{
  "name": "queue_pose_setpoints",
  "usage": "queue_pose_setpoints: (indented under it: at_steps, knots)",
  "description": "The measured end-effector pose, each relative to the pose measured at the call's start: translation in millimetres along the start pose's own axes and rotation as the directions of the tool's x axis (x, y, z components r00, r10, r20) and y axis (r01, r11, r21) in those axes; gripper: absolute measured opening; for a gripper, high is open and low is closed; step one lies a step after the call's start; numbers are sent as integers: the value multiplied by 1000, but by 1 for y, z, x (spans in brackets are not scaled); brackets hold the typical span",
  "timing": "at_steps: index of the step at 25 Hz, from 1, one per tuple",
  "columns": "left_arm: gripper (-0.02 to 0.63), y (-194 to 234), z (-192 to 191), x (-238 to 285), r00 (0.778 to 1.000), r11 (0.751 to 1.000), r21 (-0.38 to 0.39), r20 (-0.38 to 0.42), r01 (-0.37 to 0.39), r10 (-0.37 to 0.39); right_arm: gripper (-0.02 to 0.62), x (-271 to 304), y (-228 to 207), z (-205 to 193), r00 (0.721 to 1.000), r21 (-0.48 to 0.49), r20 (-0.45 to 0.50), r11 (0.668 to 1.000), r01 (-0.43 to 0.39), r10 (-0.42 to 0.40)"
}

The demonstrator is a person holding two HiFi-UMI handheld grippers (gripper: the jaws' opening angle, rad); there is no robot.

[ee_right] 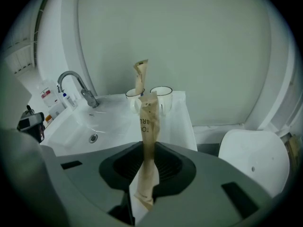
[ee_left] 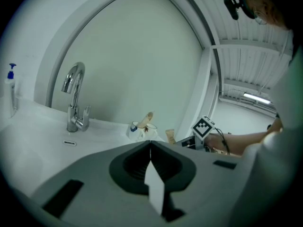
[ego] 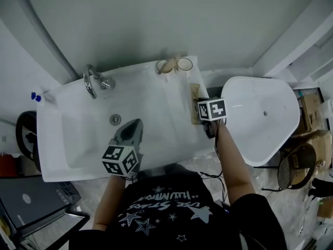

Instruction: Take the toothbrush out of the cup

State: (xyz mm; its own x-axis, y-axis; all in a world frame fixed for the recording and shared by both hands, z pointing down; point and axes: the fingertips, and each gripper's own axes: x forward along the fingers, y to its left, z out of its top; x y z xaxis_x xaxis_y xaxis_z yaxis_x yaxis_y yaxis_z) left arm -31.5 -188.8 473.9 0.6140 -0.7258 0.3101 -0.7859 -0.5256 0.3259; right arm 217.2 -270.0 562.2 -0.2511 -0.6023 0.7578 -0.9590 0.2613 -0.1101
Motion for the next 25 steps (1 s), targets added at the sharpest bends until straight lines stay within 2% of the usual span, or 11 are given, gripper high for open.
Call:
queue_pose_setpoints:
  at_steps: [6, 15, 25]
  knots:
    - [18, 6, 0, 1, 998, 998, -16, 16, -61, 61, 78, 32, -16, -16, 996, 56, -83, 998, -8, 13]
    - [18, 8, -3, 9, 994, 994, -41, 20, -103, 104, 80, 56, -29, -25, 993, 116, -117, 993, 23, -9]
    - [18, 8, -4, 11, 994, 993, -61, 24, -104, 106, 151, 58, -30, -25, 992, 56, -96, 995, 84, -78]
